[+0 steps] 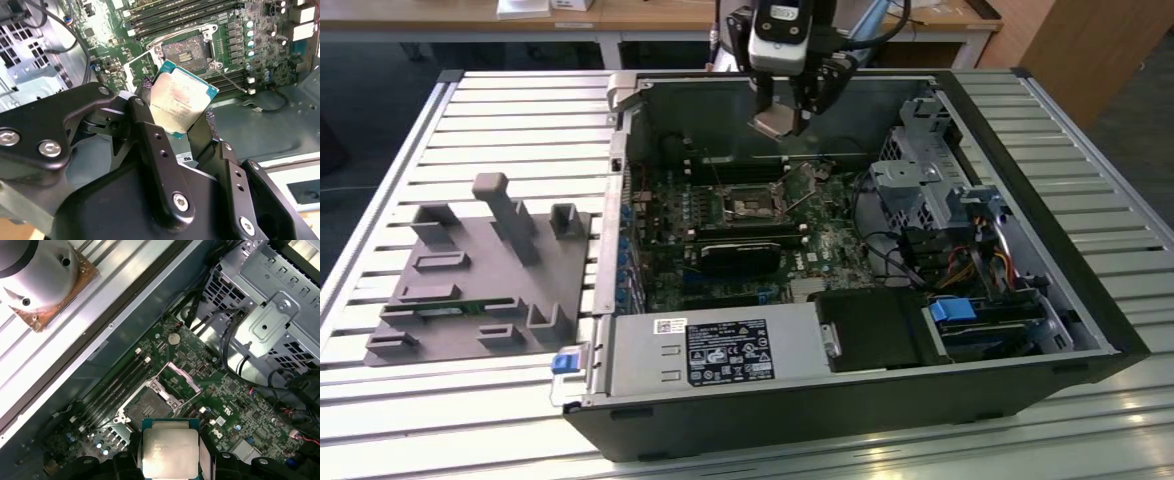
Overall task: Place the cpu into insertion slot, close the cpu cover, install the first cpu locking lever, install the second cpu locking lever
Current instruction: 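Place the cpu into insertion slot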
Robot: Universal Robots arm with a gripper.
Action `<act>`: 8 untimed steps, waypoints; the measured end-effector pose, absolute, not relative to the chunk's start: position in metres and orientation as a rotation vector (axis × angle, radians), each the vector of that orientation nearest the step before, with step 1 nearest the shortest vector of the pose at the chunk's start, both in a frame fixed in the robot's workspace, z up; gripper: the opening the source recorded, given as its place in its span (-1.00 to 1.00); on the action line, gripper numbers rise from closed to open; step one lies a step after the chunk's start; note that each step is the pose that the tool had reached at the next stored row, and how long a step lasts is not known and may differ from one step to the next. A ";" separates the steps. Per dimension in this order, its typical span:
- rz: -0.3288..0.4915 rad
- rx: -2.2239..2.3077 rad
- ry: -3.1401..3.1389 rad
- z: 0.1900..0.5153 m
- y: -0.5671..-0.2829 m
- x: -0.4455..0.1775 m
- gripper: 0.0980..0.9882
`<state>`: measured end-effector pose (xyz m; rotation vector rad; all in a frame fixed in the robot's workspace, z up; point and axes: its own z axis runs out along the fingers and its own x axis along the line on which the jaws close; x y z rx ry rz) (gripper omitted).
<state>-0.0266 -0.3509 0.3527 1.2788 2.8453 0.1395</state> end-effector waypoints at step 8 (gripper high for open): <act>0.136 1.445 2.759 0.349 -0.351 -0.027 -0.01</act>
